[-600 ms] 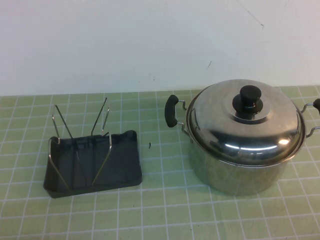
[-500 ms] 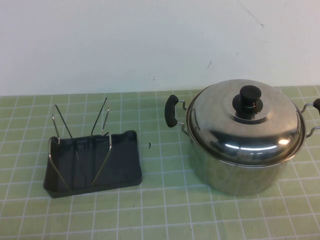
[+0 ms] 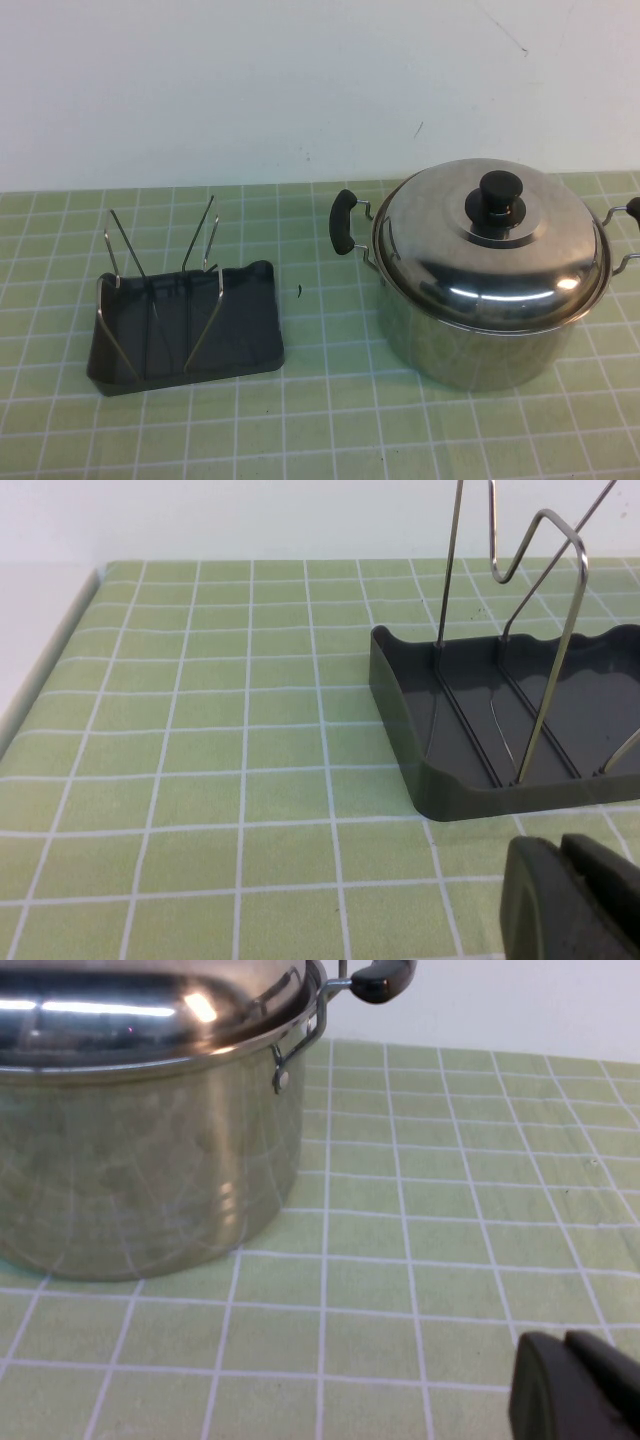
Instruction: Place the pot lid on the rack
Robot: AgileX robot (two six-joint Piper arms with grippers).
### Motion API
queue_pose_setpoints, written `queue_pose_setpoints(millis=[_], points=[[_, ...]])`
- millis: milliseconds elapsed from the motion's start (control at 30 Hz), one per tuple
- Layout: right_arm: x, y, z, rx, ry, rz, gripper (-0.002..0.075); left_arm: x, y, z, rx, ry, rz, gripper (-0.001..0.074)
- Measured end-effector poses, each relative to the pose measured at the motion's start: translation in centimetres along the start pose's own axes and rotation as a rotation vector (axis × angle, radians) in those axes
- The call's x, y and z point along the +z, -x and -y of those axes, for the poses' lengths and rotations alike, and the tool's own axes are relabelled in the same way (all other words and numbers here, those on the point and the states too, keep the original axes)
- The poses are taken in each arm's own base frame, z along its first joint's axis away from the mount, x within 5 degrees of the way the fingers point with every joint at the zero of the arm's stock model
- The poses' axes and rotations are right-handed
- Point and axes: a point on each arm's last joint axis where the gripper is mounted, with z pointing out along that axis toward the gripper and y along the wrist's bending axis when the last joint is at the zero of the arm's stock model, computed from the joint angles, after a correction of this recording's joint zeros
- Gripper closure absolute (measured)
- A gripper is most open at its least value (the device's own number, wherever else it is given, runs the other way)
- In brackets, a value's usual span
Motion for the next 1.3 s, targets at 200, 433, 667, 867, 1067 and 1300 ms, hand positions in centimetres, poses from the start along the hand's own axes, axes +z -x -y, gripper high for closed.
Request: queue_pose_setpoints(millis=[200, 433, 667, 867, 1067, 1300], points=[[0.0, 0.0, 0.0, 0.000, 0.000, 0.000, 0.0727, 0.0, 0.1, 0.0, 0.000, -0.001, 0.009, 0.0738], [0.0, 0.0, 0.0, 0.000, 0.000, 0.000, 0.0727, 0.0, 0.3, 0.2, -0.082, -0.018, 0.029, 0.0738], [0.0, 0.0, 0.0, 0.000, 0.000, 0.000, 0.0727, -0.1, 0.8, 1.4, -0.854, -0.185, 0.024, 0.0738], [0.0, 0.0, 0.0, 0.000, 0.000, 0.000, 0.0727, -0.2, 1.4, 1.1, -0.828, -0.180, 0.104, 0.0738], [0.0, 0.0, 0.0, 0.000, 0.000, 0.000, 0.0727, -1.2, 3.4, 1.7, -0.548, -0.205, 0.114, 0.0738], [0.0, 0.0, 0.0, 0.000, 0.000, 0.000, 0.0727, -1.6, 8.7, 2.1, -0.188, -0.177, 0.159, 0.0738]])
